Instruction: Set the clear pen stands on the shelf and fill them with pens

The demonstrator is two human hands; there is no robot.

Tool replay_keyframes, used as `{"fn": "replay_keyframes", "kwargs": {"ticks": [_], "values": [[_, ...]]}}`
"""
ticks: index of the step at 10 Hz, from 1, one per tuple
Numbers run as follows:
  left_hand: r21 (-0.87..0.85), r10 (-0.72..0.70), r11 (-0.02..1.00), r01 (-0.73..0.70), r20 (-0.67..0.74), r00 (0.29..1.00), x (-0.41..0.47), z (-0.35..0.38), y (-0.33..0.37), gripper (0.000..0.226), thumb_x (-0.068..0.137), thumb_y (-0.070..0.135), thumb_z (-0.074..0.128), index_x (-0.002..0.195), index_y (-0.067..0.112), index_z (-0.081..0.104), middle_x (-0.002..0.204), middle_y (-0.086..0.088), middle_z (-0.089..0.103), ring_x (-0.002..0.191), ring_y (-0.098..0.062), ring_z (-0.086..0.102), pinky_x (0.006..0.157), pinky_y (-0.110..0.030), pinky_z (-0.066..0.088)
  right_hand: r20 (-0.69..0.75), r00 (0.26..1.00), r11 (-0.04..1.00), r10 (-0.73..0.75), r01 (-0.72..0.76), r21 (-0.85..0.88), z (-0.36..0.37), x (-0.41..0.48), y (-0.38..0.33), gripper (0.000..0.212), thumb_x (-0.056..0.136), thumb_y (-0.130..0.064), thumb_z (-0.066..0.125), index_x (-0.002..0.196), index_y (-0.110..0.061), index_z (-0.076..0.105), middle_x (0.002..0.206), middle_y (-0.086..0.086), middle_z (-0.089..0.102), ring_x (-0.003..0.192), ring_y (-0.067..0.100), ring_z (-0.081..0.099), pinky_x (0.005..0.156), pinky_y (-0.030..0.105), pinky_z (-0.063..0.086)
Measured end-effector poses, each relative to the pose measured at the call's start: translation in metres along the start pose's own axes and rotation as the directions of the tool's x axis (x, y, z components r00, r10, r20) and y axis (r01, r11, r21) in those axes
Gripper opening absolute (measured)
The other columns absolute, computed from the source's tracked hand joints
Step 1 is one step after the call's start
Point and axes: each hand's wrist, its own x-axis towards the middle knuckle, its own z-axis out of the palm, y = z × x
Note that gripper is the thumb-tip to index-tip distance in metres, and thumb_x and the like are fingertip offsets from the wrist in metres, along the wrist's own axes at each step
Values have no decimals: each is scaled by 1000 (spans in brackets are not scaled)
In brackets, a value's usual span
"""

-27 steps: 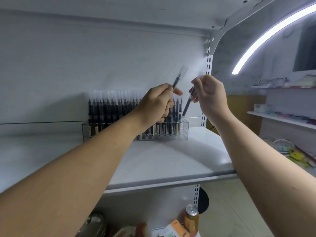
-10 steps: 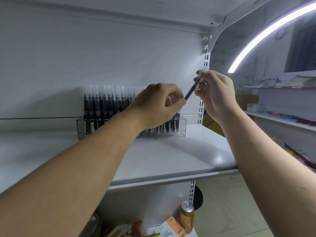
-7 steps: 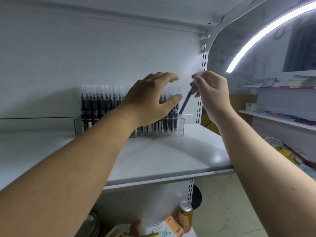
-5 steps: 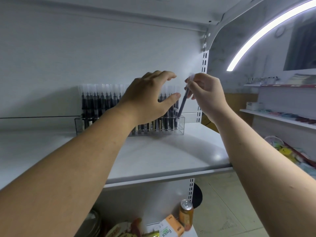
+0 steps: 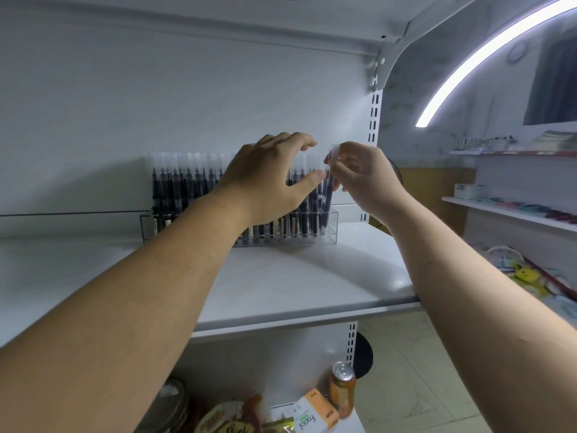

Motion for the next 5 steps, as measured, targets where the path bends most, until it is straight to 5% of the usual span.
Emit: {"fn": "replay_keyframes", "kwargs": {"ticks": [1, 4, 5], "values": [[-14, -12, 1000, 12, 2, 1000, -1, 1, -1, 60, 98, 60, 52, 145, 24, 54, 143, 6, 63, 132, -18, 57, 111, -48, 47, 84, 996, 999, 31, -27, -48, 5, -2, 0, 11, 100, -16, 63, 93, -14, 70, 76, 4, 75, 72, 30, 74, 72, 50, 60], [-8, -1, 1000, 1, -22, 1000, -1, -3, -1, 58, 99, 58, 53, 144, 22, 56, 142, 5, 64, 131, -19, 58, 110, -47, 48, -6, 998, 998, 62, -62, -13, 0, -3, 7, 16, 95, -27, 67, 100, -13, 72, 84, 0, 77, 76, 17, 75, 80, 46, 62], [46, 27, 999, -25, -48, 999, 0, -14, 7, 56, 100, 57, 53, 144, 21, 56, 142, 3, 64, 130, -21, 59, 109, -49, 48, -246, 969, 998, 38, -22, 64, -4, -2, -1, 16, 94, -30, 69, 99, -15, 73, 88, -8, 74, 80, 8, 71, 83, 44, 60]]}}
